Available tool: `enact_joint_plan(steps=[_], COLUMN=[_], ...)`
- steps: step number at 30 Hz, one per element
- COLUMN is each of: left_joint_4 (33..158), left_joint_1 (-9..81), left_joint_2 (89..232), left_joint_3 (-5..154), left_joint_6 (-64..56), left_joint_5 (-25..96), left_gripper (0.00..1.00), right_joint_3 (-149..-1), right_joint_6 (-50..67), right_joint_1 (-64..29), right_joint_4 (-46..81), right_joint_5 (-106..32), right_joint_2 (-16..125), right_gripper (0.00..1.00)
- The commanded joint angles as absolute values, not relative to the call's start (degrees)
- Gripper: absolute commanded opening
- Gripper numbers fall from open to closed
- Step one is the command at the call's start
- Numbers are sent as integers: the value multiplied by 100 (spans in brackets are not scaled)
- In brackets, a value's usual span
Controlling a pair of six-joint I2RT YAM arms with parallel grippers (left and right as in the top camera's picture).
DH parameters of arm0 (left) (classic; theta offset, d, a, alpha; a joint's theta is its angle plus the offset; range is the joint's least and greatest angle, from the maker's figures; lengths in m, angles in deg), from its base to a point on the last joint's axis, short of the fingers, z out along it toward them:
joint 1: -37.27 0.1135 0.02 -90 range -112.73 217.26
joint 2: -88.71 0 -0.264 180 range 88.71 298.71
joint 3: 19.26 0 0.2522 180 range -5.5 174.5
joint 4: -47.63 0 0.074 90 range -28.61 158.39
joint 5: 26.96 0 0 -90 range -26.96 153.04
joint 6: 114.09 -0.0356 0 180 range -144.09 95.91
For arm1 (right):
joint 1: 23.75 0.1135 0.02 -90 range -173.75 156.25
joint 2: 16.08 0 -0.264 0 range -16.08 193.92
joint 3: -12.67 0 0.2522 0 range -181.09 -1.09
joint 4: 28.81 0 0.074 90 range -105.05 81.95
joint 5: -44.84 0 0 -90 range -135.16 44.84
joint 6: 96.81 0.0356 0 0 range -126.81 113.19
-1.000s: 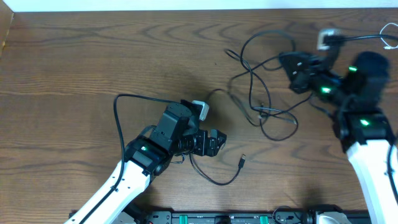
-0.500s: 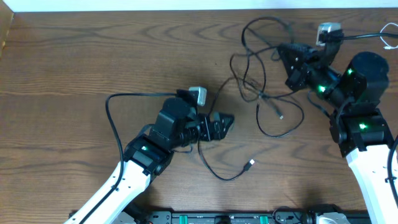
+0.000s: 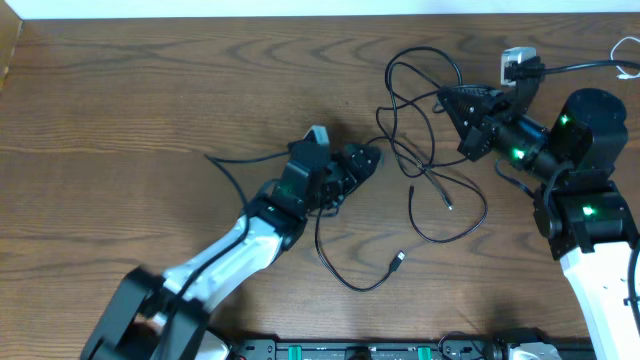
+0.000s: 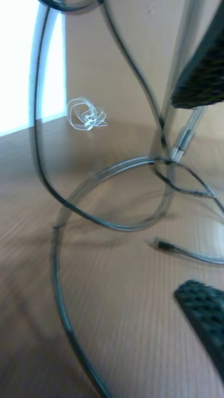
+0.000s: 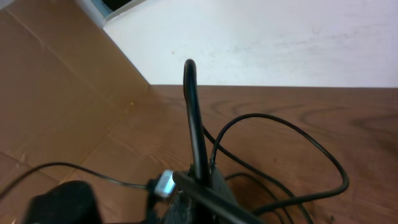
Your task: Untangle cables
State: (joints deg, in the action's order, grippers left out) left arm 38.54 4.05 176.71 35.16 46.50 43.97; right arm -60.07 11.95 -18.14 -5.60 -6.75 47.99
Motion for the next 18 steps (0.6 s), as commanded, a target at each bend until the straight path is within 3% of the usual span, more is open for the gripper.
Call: enact_joint_plan(steps=[1, 9, 13, 18], left_joint_4=[3015, 2442, 2210, 2007], left_joint_1=[410, 408, 408, 403], left_joint_2=[18087, 18607, 18731, 18731], left_joint_3=[3584, 3586, 3586, 3586], left_joint_6=[5190, 5778, 5922, 6112], left_joint_5=[4056, 4032, 4043, 4185], left_gripper=[88, 88, 80, 80], right_joint_3=[-6066, -6066, -6066, -6066], right_joint_6=[1005, 983, 988, 1051], right_joint_1=[-1775, -1764, -1764, -1764], right_joint_4=[-451, -274, -285, -328], right_joint_5=[-576, -572, -375, 20], right_joint_2=[4675, 4670, 4624, 4482], right_gripper=[1, 1, 1, 1])
